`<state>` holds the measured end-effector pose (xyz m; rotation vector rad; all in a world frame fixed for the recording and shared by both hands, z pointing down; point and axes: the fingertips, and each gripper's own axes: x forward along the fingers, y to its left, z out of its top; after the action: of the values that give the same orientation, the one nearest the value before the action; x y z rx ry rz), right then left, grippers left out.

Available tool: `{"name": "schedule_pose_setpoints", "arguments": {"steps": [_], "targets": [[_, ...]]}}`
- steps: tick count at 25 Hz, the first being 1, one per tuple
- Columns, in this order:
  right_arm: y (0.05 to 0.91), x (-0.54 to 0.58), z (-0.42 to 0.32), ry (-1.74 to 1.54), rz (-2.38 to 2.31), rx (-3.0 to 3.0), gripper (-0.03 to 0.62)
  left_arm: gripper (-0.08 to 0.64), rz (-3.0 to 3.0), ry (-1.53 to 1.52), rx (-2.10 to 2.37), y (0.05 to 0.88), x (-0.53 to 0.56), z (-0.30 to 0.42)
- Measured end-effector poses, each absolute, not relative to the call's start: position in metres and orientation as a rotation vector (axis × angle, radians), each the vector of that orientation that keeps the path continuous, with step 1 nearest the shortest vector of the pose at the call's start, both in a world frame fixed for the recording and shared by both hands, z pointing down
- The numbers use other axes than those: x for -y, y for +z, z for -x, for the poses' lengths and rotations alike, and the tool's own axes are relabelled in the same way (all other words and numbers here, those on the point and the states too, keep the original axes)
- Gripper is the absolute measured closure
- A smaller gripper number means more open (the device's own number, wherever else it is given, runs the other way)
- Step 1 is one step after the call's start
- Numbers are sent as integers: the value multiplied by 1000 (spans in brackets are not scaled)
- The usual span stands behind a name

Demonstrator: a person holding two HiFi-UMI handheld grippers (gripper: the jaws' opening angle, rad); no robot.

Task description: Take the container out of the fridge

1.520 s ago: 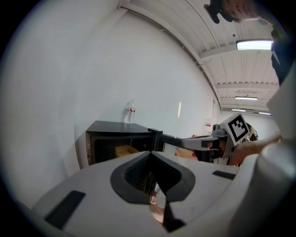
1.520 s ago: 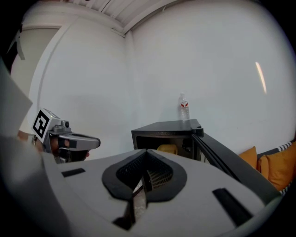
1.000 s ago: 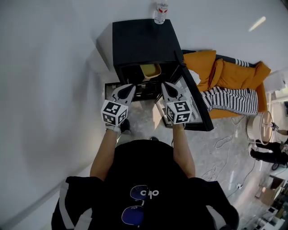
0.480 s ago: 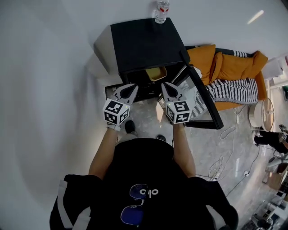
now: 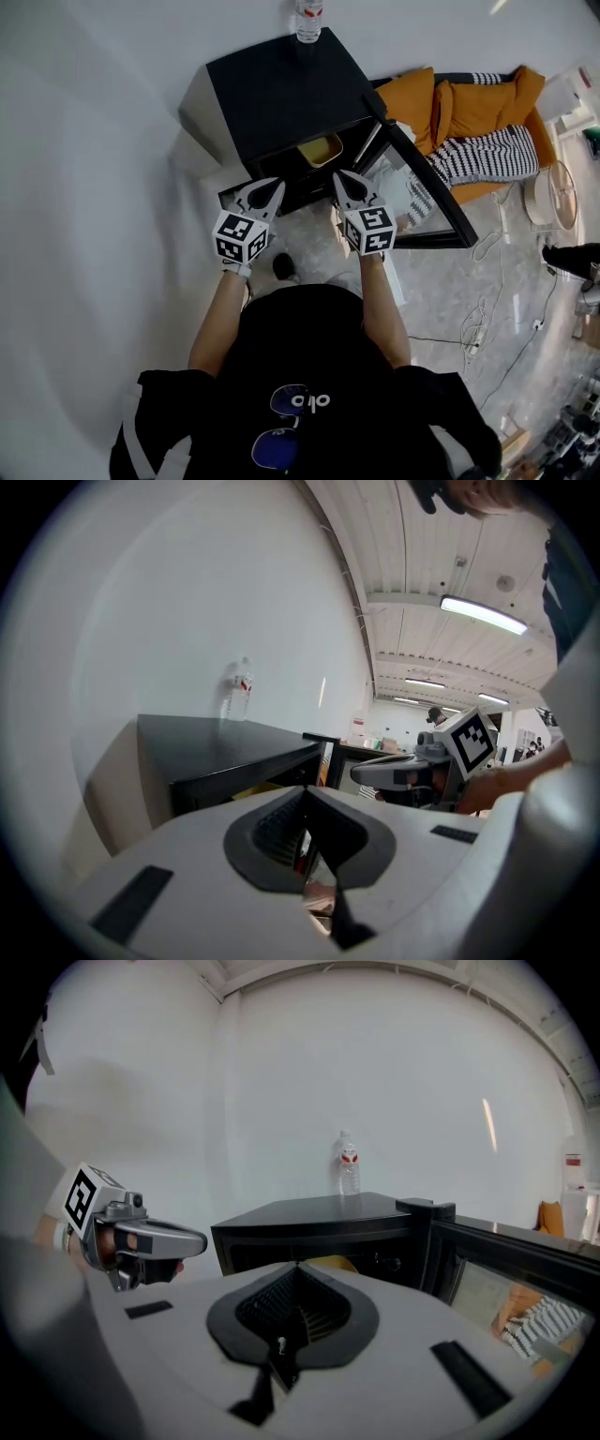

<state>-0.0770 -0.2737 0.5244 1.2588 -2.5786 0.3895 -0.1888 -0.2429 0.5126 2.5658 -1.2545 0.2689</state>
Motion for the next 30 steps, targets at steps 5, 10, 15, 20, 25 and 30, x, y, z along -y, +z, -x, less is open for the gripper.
{"name": "schedule_pose_setpoints", "arguments": {"steps": [5,10,15,20,25,30], "targets": [[533,273,71,405,-1302,2559,586,561,-2584,278,1213,520,246,186],[548,279,68,379,-1339,2548,586,561,-2588,276,1205,522,248,188],[567,285,67,376,-1372,2554,586,561,-2601,319,1184,531,250,185],[591,293,68,375,-1379,2540,586,561,-2621,353,1130,542,248,178],[607,301,68,392,-1364,2534,543,561,-2630,373,1097,551,248,175],[625,309,68,466,-1347,2568,263,561,-2618,363,1053,561,244,172]]}}
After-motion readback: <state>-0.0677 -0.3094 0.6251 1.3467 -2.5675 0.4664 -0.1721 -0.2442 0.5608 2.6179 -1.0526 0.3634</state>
